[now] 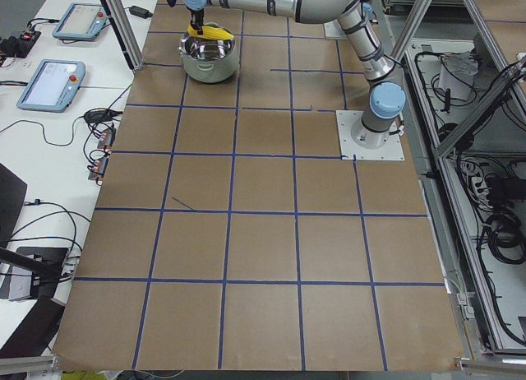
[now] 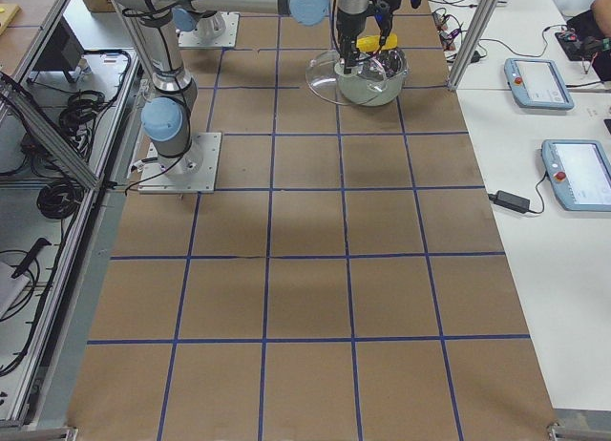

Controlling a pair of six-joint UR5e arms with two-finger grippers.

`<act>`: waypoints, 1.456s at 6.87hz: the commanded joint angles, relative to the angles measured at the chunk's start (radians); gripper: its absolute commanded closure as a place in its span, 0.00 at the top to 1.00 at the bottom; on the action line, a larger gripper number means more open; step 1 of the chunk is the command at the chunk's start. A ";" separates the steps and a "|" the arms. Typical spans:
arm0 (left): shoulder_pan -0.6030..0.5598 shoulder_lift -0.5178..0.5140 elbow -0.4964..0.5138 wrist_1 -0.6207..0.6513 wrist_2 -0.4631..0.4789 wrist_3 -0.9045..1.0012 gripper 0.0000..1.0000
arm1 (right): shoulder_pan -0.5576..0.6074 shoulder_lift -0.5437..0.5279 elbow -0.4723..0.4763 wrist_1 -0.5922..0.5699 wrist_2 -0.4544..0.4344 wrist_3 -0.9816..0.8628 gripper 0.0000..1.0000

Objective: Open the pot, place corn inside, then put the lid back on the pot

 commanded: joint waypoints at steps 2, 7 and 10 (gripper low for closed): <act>0.002 -0.038 0.027 0.026 0.001 -0.015 1.00 | 0.000 -0.002 0.003 -0.002 0.002 0.003 0.06; 0.088 0.021 0.018 -0.081 0.028 0.057 1.00 | 0.021 0.010 -0.003 -0.051 -0.001 0.090 0.06; 0.177 0.246 -0.194 -0.209 0.111 0.201 1.00 | 0.151 0.064 -0.014 -0.138 -0.010 0.278 0.06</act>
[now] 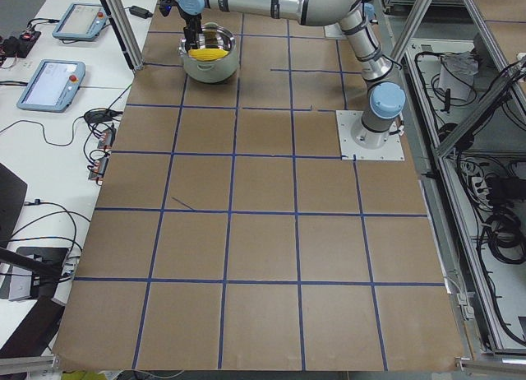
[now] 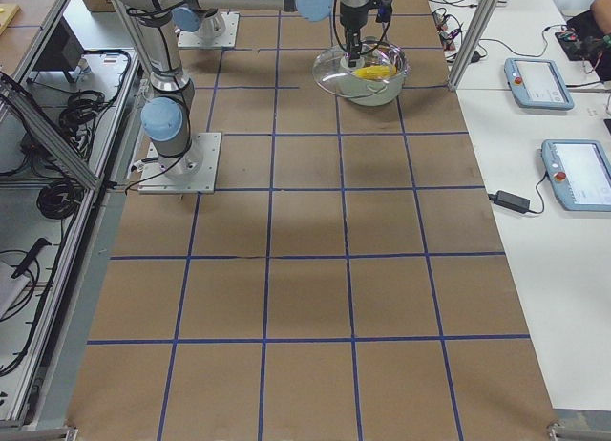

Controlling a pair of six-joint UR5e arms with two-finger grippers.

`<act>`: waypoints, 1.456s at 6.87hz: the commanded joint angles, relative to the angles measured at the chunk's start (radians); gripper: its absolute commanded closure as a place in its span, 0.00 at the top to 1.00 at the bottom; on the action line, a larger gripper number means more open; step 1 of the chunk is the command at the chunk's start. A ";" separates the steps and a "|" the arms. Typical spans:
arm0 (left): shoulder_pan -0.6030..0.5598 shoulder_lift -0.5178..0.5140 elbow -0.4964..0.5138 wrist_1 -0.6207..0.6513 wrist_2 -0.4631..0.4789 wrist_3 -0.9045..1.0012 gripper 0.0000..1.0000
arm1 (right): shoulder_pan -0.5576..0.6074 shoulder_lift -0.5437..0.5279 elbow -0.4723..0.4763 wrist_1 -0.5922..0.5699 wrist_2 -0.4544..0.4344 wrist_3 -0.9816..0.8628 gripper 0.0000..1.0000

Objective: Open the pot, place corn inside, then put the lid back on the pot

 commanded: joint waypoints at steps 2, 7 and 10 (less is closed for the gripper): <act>0.127 0.347 -0.346 -0.016 0.000 0.131 1.00 | 0.154 0.107 -0.035 -0.115 -0.025 0.181 0.06; 0.142 0.516 -0.412 0.040 0.049 0.139 1.00 | 0.262 0.429 -0.367 -0.128 -0.019 0.238 0.06; 0.140 0.508 -0.438 0.031 0.056 0.196 1.00 | 0.271 0.504 -0.426 -0.132 -0.018 0.239 0.06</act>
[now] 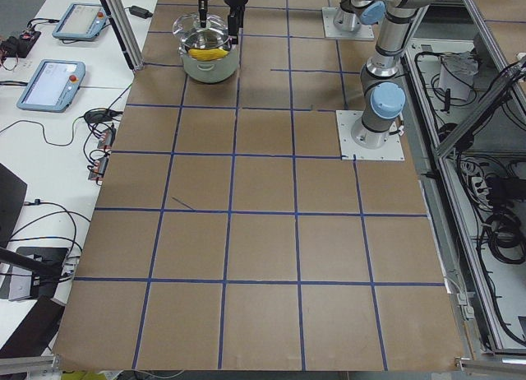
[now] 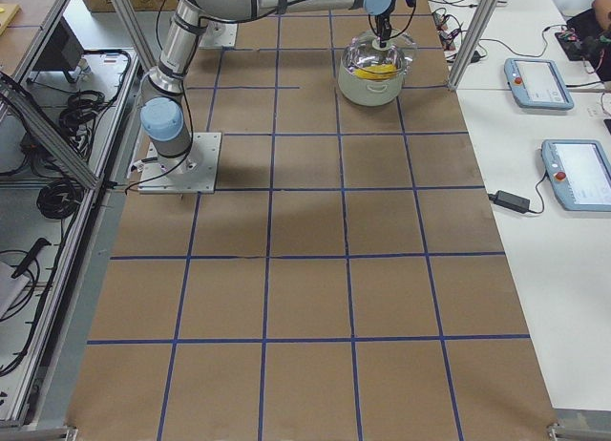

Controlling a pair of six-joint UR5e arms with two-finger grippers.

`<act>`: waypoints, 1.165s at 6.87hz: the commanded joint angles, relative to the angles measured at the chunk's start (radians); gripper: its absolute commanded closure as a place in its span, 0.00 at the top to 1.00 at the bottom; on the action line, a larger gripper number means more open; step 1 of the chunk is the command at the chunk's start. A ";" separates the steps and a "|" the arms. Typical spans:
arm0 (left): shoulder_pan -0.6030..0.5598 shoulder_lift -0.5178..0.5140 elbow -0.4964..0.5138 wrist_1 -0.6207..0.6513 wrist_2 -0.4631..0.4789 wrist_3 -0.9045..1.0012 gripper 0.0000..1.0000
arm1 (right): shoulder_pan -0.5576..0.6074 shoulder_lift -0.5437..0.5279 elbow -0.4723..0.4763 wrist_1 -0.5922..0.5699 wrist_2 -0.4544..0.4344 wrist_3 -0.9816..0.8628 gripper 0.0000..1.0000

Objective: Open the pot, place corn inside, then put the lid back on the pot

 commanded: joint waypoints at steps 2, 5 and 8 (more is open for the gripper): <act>0.005 0.003 -0.014 0.019 -0.004 0.013 1.00 | 0.002 0.035 -0.017 0.002 0.002 -0.001 0.06; 0.031 0.043 -0.084 0.074 -0.004 -0.015 1.00 | 0.022 0.057 -0.019 0.005 0.022 -0.001 0.06; 0.038 0.045 -0.063 0.020 0.002 -0.034 1.00 | 0.024 0.058 -0.020 0.041 0.025 -0.001 0.06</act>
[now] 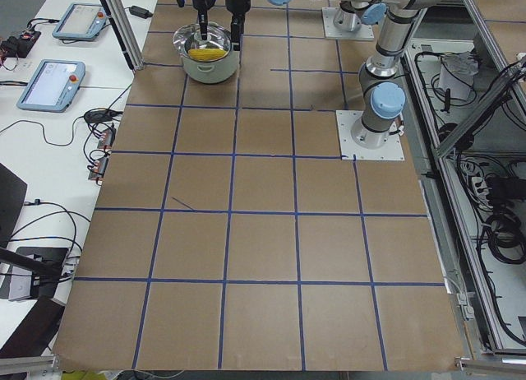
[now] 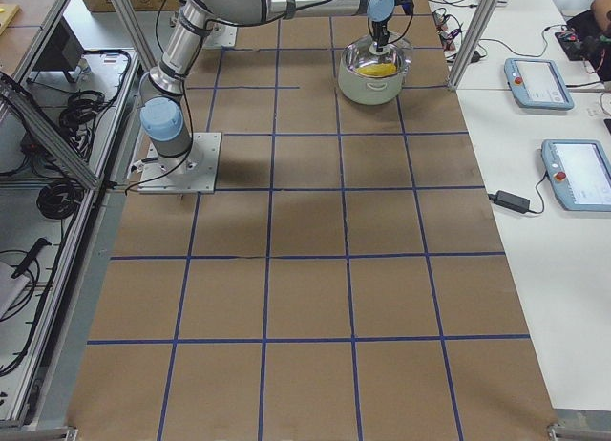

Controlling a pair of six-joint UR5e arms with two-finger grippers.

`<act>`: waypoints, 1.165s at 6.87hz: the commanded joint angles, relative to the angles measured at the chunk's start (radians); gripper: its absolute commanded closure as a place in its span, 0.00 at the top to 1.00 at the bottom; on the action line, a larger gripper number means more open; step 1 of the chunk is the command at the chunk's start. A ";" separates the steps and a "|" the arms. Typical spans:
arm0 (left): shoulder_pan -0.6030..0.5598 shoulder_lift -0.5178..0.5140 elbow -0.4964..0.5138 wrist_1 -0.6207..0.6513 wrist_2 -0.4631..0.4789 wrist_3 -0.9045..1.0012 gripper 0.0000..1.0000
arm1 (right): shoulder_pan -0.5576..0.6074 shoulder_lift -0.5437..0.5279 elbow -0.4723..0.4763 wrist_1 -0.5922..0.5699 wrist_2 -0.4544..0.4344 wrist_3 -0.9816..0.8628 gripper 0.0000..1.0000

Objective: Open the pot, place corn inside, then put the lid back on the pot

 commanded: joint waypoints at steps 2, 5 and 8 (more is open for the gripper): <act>0.011 0.003 0.004 -0.035 -0.002 0.001 1.00 | -0.009 0.003 0.000 0.027 0.000 -0.012 0.06; 0.011 0.003 0.000 -0.034 -0.001 0.007 1.00 | -0.014 -0.003 -0.043 0.137 0.003 -0.017 0.06; 0.011 0.004 -0.006 -0.032 -0.001 0.007 1.00 | -0.009 0.023 -0.134 0.239 0.004 -0.017 0.06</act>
